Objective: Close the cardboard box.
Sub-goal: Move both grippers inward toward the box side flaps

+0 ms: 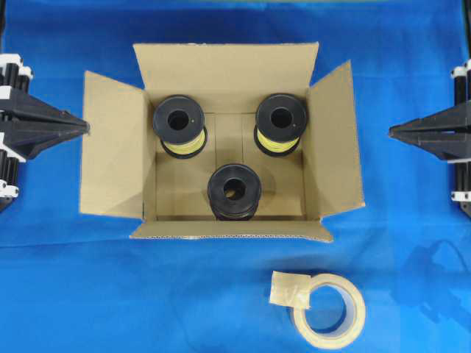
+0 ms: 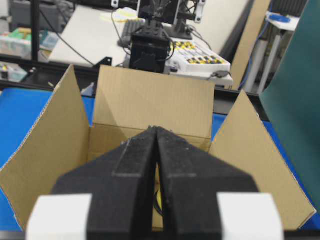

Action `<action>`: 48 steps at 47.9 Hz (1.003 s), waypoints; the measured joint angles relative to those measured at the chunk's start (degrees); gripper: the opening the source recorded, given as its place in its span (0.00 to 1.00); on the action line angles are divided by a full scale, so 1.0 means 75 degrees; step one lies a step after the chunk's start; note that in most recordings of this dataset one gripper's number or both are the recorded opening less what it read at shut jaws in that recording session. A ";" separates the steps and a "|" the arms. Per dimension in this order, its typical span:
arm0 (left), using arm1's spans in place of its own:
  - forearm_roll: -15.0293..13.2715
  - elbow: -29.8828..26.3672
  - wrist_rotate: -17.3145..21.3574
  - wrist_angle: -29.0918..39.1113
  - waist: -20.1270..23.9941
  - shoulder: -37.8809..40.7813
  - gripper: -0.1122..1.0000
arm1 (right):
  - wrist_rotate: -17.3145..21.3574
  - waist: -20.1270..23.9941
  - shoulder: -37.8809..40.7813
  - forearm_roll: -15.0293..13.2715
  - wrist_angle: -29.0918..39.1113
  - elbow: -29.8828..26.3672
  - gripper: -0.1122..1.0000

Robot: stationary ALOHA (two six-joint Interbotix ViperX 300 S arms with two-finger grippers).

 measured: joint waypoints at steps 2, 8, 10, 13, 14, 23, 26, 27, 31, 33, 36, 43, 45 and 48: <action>-0.0047 0.0000 0.0023 0.0094 0.0000 -0.0035 0.10 | 0.0035 0.0000 -0.0012 0.0000 0.0012 0.0000 0.10; -0.0199 0.0035 0.0059 0.0867 0.0000 -0.0539 0.10 | 0.0047 0.0000 -0.0082 0.0012 0.0434 0.0000 0.10; -0.0211 0.0047 0.0105 0.1102 0.0000 -0.0703 0.10 | 0.0047 0.0000 -0.0105 0.0012 0.0598 0.0000 0.10; -0.0199 0.0070 0.0129 0.1535 0.0000 -0.0984 0.10 | 0.0047 0.0000 -0.0187 0.0047 0.0902 0.0000 0.10; -0.0199 0.0094 0.0129 0.1664 0.0000 -0.1078 0.10 | 0.0035 0.0000 -0.0211 0.0059 0.1043 0.0000 0.10; -0.0211 0.0352 0.0164 0.3129 0.0023 -0.1805 0.10 | 0.0059 -0.0023 -0.0305 0.0281 0.1793 0.0105 0.10; -0.0211 0.0492 0.0129 0.3410 0.0117 -0.1863 0.10 | 0.0059 -0.0023 -0.0305 0.0328 0.1934 0.0199 0.10; -0.0211 0.0551 0.0129 0.3469 0.0152 -0.1863 0.10 | 0.0059 -0.0023 -0.0305 0.0352 0.1969 0.0234 0.10; -0.0223 0.0762 0.0117 0.3586 0.0258 -0.1840 0.10 | 0.0059 -0.0023 -0.0270 0.0445 0.1980 0.0457 0.10; -0.0223 0.0867 0.0117 0.3598 0.0281 -0.1828 0.10 | 0.0059 -0.0023 -0.0199 0.0516 0.1945 0.0586 0.10; -0.0234 0.1031 0.0082 0.3563 0.0293 -0.1770 0.10 | 0.0059 -0.0023 -0.0070 0.0621 0.1816 0.0750 0.10; -0.0246 0.1313 -0.0187 0.3234 0.0305 -0.1582 0.10 | 0.0059 -0.0023 0.0504 0.0891 0.1242 0.1020 0.10; -0.0258 0.1359 -0.0281 0.3164 0.0305 -0.1488 0.10 | 0.0059 -0.0023 0.0750 0.0926 0.1055 0.1078 0.10; -0.0258 0.1418 -0.0328 0.3000 0.0305 -0.1301 0.10 | 0.0059 -0.0023 0.1148 0.0984 0.0750 0.1148 0.10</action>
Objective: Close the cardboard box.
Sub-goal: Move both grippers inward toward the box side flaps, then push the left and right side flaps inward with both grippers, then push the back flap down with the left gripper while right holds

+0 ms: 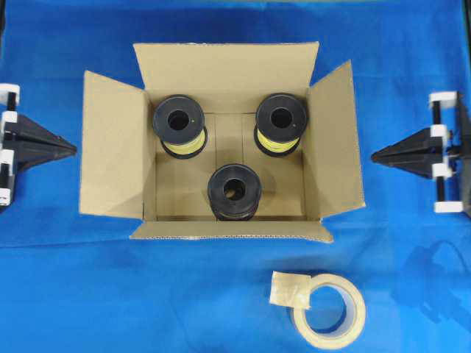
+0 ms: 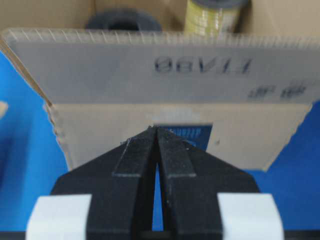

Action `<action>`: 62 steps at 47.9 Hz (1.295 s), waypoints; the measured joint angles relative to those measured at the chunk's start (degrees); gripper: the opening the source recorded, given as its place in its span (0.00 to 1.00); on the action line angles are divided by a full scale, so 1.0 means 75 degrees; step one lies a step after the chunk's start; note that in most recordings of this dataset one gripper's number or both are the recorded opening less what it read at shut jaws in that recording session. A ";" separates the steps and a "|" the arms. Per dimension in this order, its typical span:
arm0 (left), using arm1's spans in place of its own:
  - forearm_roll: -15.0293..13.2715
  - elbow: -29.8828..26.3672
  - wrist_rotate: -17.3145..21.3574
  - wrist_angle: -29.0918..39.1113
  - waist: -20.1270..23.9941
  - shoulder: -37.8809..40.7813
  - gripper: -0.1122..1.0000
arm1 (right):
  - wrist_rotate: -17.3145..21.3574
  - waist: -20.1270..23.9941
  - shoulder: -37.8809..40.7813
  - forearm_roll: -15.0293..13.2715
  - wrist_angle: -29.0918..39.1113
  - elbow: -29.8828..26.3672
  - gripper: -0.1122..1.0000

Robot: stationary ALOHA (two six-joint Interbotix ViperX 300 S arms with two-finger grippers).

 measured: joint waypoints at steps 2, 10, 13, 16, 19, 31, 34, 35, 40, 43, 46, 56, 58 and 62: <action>0.0000 0.0023 0.0000 -0.0105 0.0000 0.0094 0.10 | 0.0000 0.0000 0.0211 0.0047 -0.0187 0.0012 0.10; 0.0000 0.0082 -0.0012 -0.0352 0.0000 0.0316 0.10 | 0.0000 -0.0012 0.0879 0.0129 -0.0762 0.0023 0.10; 0.0000 0.0082 -0.0035 -0.0457 0.0000 0.0375 0.10 | 0.0000 0.0000 0.0938 0.0141 -0.0867 0.0023 0.10; 0.0000 0.0082 -0.0059 -0.0691 0.0000 0.0457 0.10 | 0.0000 0.0000 0.0973 0.0152 -0.0961 0.0012 0.10; -0.0012 0.0117 -0.0070 -0.1172 -0.0023 0.0633 0.10 | 0.0000 0.0000 0.1055 0.0152 -0.1043 -0.0047 0.10; 0.0000 -0.0012 -0.0059 -0.2684 -0.0152 0.2438 0.10 | -0.0059 0.0000 0.1945 0.0152 -0.1301 -0.0609 0.10; 0.0000 -0.0246 0.0000 -0.2848 -0.0152 0.3023 0.10 | -0.0070 -0.0012 0.2133 0.0152 -0.1336 -0.0820 0.10; 0.0000 -0.0340 0.0023 -0.2895 -0.0164 0.3199 0.10 | -0.0070 0.0000 0.2191 0.0152 -0.1348 -0.0879 0.10; 0.0000 -0.0867 0.0129 -0.2988 -0.0164 0.3938 0.10 | -0.0129 -0.0012 0.2520 0.0141 -0.1371 -0.1277 0.10; 0.0000 -0.1207 0.0223 -0.3000 -0.0152 0.4313 0.10 | -0.0152 -0.0012 0.2695 0.0141 -0.1406 -0.1477 0.10; -0.0012 -0.1535 0.0340 -0.3012 -0.0152 0.4652 0.10 | -0.0152 -0.0012 0.2895 0.0129 -0.1500 -0.1664 0.10; -0.0012 -0.2402 0.0457 -0.3152 0.0035 0.5719 0.10 | -0.0152 -0.0082 0.3633 0.0129 -0.1875 -0.2191 0.10; -0.0012 -0.2531 0.0469 -0.3152 0.0070 0.5918 0.10 | -0.0152 -0.0094 0.3785 0.0129 -0.1922 -0.2309 0.10; 0.0000 -0.2824 0.0527 -0.3141 0.0129 0.6258 0.10 | -0.0152 -0.0105 0.4090 0.0129 -0.1957 -0.2543 0.10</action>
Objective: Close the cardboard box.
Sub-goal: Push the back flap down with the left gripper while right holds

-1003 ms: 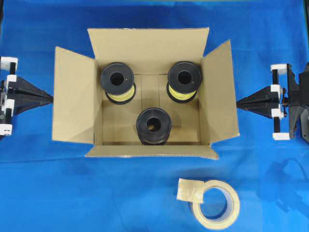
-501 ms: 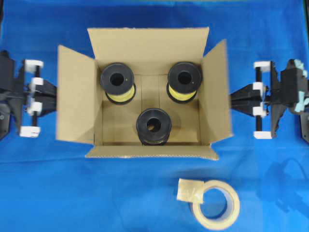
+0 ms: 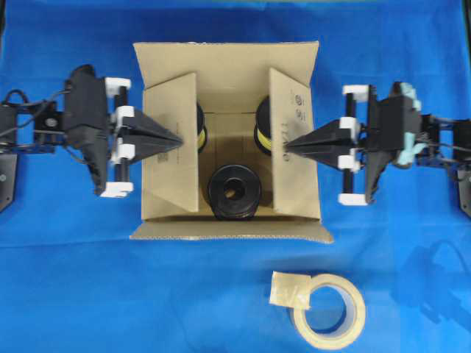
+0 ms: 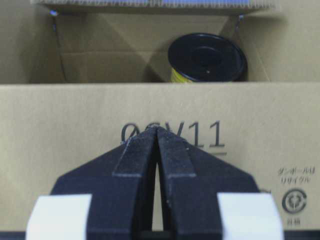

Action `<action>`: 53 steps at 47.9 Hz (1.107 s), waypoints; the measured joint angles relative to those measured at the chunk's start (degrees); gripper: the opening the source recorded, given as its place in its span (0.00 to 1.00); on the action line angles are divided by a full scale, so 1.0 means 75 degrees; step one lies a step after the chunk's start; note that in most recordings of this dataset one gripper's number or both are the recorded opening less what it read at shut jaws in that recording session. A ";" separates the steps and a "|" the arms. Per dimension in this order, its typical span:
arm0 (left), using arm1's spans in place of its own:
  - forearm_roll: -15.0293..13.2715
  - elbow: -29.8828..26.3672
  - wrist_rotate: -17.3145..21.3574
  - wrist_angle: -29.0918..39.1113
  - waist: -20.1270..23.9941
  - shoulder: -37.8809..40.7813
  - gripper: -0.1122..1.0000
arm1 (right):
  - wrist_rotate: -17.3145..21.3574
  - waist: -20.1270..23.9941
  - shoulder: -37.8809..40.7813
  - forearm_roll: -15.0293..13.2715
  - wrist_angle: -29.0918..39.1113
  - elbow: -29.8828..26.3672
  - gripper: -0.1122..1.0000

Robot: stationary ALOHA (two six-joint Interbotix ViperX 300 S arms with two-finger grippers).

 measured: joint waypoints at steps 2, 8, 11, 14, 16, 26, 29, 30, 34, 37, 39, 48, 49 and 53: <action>-0.0012 -0.0117 0.0035 0.0000 0.0000 0.0152 0.10 | 0.0000 -0.0012 0.0141 0.0000 0.0000 -0.0117 0.10; 0.0000 -0.0293 0.0152 0.0023 0.0000 0.0387 0.10 | 0.0000 -0.0047 0.0410 0.0000 0.0023 -0.0340 0.10; -0.0012 -0.0340 0.0152 0.0035 0.0000 0.0434 0.10 | 0.0000 -0.0059 0.0434 0.0000 0.0035 -0.0363 0.10; -0.0012 -0.0363 0.0152 0.0035 0.0012 0.0469 0.10 | 0.0000 -0.0082 0.0445 0.0000 0.0035 -0.0363 0.10; 0.0000 -0.0363 0.0152 0.0023 0.0023 0.0504 0.10 | 0.0000 -0.0094 0.0480 0.0000 0.0035 -0.0363 0.10; 0.0000 -0.0398 0.0152 -0.0176 0.0059 0.1008 0.10 | 0.0082 -0.0141 0.1043 0.0047 0.0035 -0.0398 0.10; 0.0000 -0.0410 0.0117 -0.0223 0.0059 0.1195 0.10 | 0.0082 -0.0141 0.1230 0.0059 0.0035 -0.0410 0.10; 0.0000 -0.0422 0.0094 -0.0246 0.0059 0.1254 0.10 | 0.0094 -0.0141 0.1277 0.0059 0.0035 -0.0422 0.10; 0.0000 -0.0469 0.0059 -0.0258 0.0059 0.1465 0.10 | 0.0082 -0.0152 0.1395 0.0105 0.0035 -0.0434 0.10; -0.0012 -0.0504 0.0059 -0.0258 0.0070 0.1570 0.10 | 0.0094 -0.0141 0.1406 0.0117 0.0035 -0.0445 0.10; -0.0012 -0.0551 0.0059 -0.0258 0.0070 0.1605 0.10 | 0.0094 -0.0141 0.1406 0.0129 0.0035 -0.0445 0.10; -0.0012 -0.0973 0.0164 -0.0340 0.0129 0.1875 0.10 | 0.0094 -0.0141 0.1406 0.0141 0.0035 -0.0469 0.10; -0.0012 -0.1066 0.0188 -0.0340 0.0141 0.1922 0.10 | 0.0094 -0.0141 0.1406 0.0141 0.0035 -0.0469 0.10; -0.0012 -0.1383 0.0176 -0.0363 0.0199 0.2133 0.10 | 0.0094 -0.0141 0.1406 0.0141 0.0023 -0.0480 0.10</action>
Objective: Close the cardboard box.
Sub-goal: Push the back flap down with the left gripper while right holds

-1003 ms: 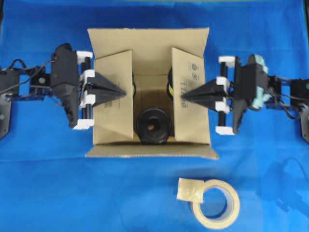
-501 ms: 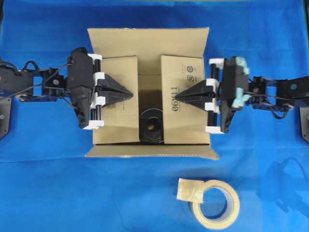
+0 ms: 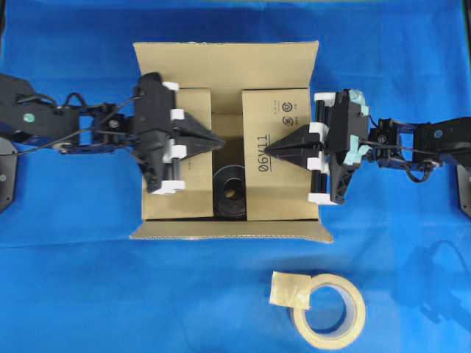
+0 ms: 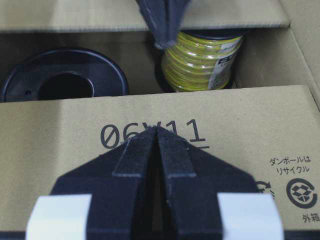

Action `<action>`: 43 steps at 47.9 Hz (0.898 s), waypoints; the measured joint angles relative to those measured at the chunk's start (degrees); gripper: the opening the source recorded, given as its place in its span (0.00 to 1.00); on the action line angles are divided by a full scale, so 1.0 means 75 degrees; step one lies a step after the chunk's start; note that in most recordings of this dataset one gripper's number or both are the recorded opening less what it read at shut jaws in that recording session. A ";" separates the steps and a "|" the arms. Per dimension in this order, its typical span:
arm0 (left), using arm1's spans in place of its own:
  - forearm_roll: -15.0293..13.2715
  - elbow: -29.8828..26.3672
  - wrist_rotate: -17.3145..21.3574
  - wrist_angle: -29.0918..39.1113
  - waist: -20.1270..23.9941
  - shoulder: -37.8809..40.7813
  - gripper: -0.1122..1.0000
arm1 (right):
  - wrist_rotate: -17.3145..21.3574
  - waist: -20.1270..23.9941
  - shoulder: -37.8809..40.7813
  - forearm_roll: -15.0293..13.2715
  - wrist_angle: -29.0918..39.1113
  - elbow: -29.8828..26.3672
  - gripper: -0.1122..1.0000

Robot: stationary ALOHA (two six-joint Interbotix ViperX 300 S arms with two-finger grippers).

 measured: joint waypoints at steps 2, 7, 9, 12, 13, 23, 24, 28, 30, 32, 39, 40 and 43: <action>0.0012 -0.0164 0.0012 0.0000 0.0059 0.0082 0.10 | 0.0000 0.0000 0.0000 0.0000 0.0012 0.0012 0.10; 0.0012 -0.0598 0.0023 0.0000 0.0223 0.0305 0.10 | 0.0000 -0.0012 0.0000 0.0000 0.0012 0.0000 0.10; 0.0000 -0.0715 0.0023 0.0000 0.0305 0.0363 0.10 | 0.0012 -0.0012 0.0000 0.0000 0.0012 0.0000 0.10; 0.0012 -0.0879 0.0047 0.0000 0.0422 0.0434 0.10 | 0.0012 0.0000 0.0000 0.0000 0.0012 0.0000 0.10; 0.0012 -0.0926 0.0047 0.0000 0.0469 0.0457 0.10 | 0.0000 0.0000 0.0000 0.0000 0.0012 0.0000 0.10; 0.0012 -0.1184 0.0527 0.0000 0.0891 0.0574 0.10 | 0.0000 0.0000 0.0000 0.0000 0.0000 0.0000 0.10; 0.0023 -0.1184 0.0586 0.0000 0.0902 0.0586 0.10 | 0.0012 0.0000 0.0000 0.0000 0.0000 0.0000 0.10; 0.0012 -0.1219 0.0715 -0.0023 0.1031 0.0668 0.10 | 0.0000 0.0000 0.0000 0.0000 0.0012 0.0012 0.10; 0.0023 -0.1230 0.0715 -0.0059 0.1078 0.0727 0.10 | 0.0012 0.0000 0.0000 0.0000 0.0012 0.0000 0.10; 0.0012 -0.1230 0.0715 -0.0082 0.1125 0.0820 0.10 | 0.0012 0.0000 0.0000 0.0000 0.0012 0.0000 0.10; 0.0023 -0.1242 0.0785 -0.0176 0.1184 0.1055 0.10 | 0.0012 0.0000 0.0012 0.0000 0.0012 0.0000 0.10; 0.0023 -0.1242 0.0773 -0.0188 0.1184 0.1090 0.10 | 0.0012 0.0000 0.0000 0.0000 0.0000 0.0000 0.10; 0.0023 -0.1242 0.0773 -0.0234 0.1195 0.1195 0.10 | 0.0012 -0.0012 0.0000 0.0000 0.0012 0.0012 0.10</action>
